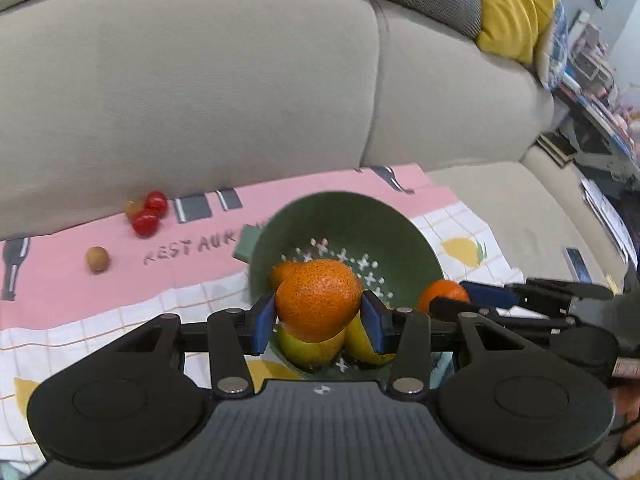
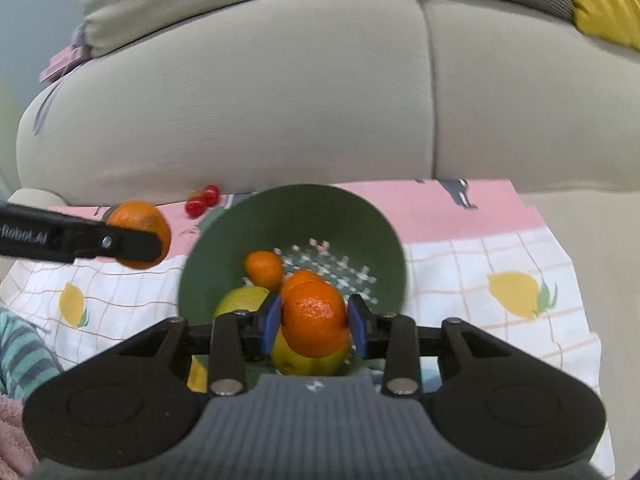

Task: Organize fruits
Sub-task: 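Carry both mandarins into the green colander and open both tools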

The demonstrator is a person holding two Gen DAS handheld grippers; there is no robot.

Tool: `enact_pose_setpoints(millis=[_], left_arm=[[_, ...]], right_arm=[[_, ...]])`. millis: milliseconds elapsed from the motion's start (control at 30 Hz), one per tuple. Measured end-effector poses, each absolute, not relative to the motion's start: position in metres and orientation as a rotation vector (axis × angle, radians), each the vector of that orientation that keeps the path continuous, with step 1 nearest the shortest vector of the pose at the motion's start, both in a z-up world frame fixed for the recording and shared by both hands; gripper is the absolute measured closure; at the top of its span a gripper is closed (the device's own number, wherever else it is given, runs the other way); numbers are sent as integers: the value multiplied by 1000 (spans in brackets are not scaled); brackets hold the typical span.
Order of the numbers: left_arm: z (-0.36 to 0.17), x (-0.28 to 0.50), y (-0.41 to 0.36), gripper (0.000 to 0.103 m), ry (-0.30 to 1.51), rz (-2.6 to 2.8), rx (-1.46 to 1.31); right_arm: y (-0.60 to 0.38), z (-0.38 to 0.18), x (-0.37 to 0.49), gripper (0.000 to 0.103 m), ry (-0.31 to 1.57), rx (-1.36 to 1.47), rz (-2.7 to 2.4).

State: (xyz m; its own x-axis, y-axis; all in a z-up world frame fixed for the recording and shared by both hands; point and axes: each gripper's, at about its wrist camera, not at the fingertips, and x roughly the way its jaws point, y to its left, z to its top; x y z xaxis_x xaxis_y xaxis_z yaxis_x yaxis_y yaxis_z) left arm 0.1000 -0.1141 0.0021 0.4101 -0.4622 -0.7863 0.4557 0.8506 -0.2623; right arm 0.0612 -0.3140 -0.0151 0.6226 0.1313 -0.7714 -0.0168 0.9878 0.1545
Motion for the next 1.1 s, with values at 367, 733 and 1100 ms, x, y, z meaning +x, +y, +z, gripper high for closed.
enact_pose_setpoints(millis=[367, 733, 1100], left_arm=[[-21, 121, -146, 52, 1049, -614, 81], [-35, 153, -173, 52, 1072, -610, 179], [-48, 178, -199, 52, 1073, -594, 302]], right_arm=[[-318, -32, 77, 69, 902, 29, 159], [-308, -57, 112, 69, 943, -156, 222], [-297, -78, 135, 70, 968, -257, 250]])
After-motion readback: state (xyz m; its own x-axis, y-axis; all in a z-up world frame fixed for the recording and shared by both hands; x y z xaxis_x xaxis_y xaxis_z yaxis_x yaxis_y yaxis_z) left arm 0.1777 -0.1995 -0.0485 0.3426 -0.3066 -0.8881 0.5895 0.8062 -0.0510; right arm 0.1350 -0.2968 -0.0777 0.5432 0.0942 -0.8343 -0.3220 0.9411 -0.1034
